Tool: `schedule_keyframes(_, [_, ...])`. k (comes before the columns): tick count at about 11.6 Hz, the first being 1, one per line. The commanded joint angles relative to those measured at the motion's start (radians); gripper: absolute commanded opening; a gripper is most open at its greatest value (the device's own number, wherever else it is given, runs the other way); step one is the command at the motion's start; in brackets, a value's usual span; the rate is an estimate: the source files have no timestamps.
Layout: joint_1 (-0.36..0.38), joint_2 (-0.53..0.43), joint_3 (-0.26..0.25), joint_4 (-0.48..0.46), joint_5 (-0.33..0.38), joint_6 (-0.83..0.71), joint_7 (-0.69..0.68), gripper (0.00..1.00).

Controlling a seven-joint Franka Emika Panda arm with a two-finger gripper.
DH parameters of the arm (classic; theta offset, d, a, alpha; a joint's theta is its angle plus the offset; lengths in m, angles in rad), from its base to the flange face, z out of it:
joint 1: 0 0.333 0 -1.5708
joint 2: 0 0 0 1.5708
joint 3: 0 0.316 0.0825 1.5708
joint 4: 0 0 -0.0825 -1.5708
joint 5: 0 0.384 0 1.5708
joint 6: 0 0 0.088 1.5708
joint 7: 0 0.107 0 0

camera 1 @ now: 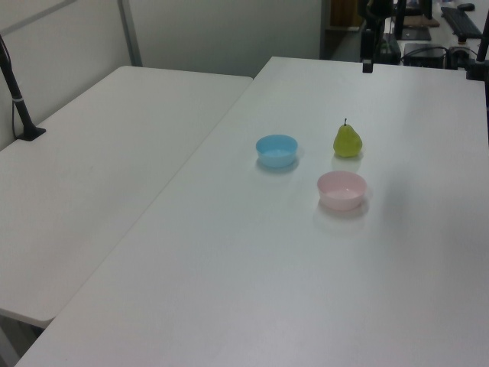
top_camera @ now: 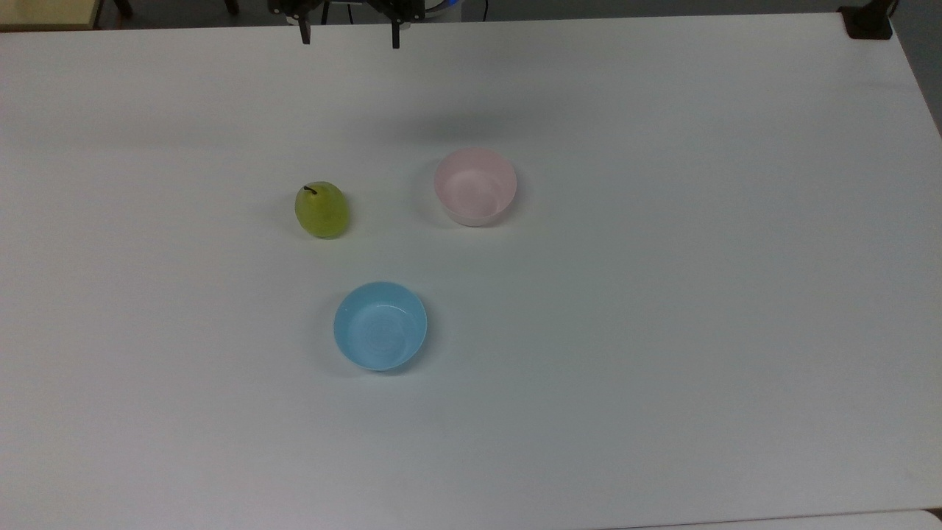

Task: Place the pear in the bowl
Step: 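Move the open gripper over the green pear and lower it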

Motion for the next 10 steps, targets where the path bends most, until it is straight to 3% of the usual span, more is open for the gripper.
schedule_keyframes(1, [0.005, -0.028, -0.004, -0.024, 0.016, -0.019, 0.012, 1.00])
schedule_keyframes(6, [-0.001, -0.027, -0.006, -0.023, 0.016, -0.012, 0.012, 1.00])
schedule_keyframes(10, [-0.056, 0.013, -0.006, -0.023, 0.016, 0.037, -0.093, 1.00])
